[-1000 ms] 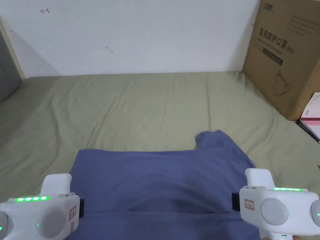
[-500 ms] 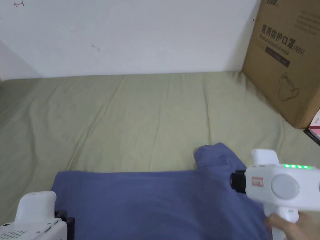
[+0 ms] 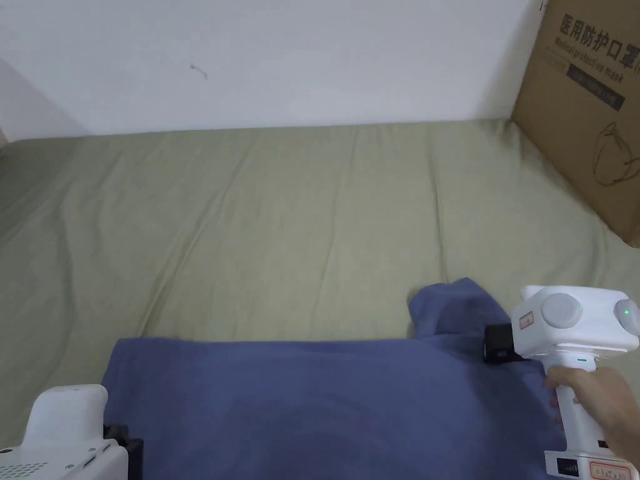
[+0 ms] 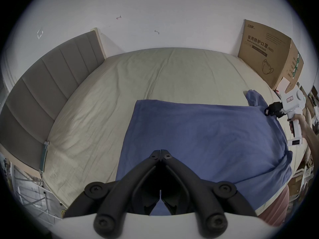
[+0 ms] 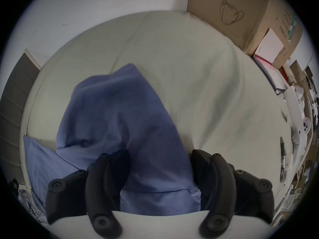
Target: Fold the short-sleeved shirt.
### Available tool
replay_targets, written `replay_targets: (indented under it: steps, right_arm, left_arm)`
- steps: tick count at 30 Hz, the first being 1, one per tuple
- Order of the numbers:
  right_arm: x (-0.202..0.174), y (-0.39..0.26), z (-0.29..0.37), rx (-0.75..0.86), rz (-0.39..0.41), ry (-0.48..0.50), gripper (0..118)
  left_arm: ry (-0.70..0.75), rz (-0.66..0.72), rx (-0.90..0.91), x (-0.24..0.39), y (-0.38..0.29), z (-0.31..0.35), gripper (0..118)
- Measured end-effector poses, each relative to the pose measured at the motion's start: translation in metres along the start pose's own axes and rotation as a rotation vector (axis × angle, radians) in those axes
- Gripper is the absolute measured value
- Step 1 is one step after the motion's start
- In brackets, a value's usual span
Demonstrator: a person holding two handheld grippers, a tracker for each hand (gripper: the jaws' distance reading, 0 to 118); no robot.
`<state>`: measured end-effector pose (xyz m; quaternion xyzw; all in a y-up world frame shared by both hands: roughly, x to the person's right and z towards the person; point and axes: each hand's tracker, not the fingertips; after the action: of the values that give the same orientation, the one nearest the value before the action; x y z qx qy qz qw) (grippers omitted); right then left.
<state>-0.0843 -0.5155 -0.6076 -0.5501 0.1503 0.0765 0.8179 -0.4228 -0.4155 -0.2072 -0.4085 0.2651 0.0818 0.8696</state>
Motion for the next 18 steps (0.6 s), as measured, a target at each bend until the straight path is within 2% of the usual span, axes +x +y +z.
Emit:
replay_targets:
  steps: [1,2,3,4,5,6,9,18]
  right_arm:
    - [-0.002,0.0,0.004,0.014,0.002,-0.006,75]
    - [-0.004,0.001,0.01,0.015,-0.013,-0.008,62]
    - [-0.007,0.0,0.015,0.038,-0.016,-0.013,40]
    - [-0.009,0.0,0.018,0.065,-0.01,-0.026,14]
    - [-0.009,0.0,0.017,0.059,-0.015,-0.016,5]
    - [-0.011,0.002,0.017,0.036,-0.026,0.039,5]
    - [-0.021,-0.003,0.025,0.062,0.058,-0.014,4]
    - [-0.017,-0.001,0.033,0.086,0.064,0.0,3]
  left_arm:
    - [0.001,0.004,-0.004,0.0,0.0,0.0,0]
    - [0.002,0.004,-0.006,0.0,-0.001,0.0,0]
    - [0.002,0.004,-0.006,0.001,-0.002,-0.001,0]
    - [0.002,0.005,-0.01,0.001,-0.002,-0.002,0]
    - [0.001,0.004,-0.018,0.001,-0.002,-0.002,0]
    - [-0.002,0.002,-0.018,0.001,-0.003,-0.002,0]
    - [0.005,0.002,-0.019,0.0,-0.003,-0.003,0]
    - [0.021,0.022,-0.003,-0.017,0.016,-0.014,0]
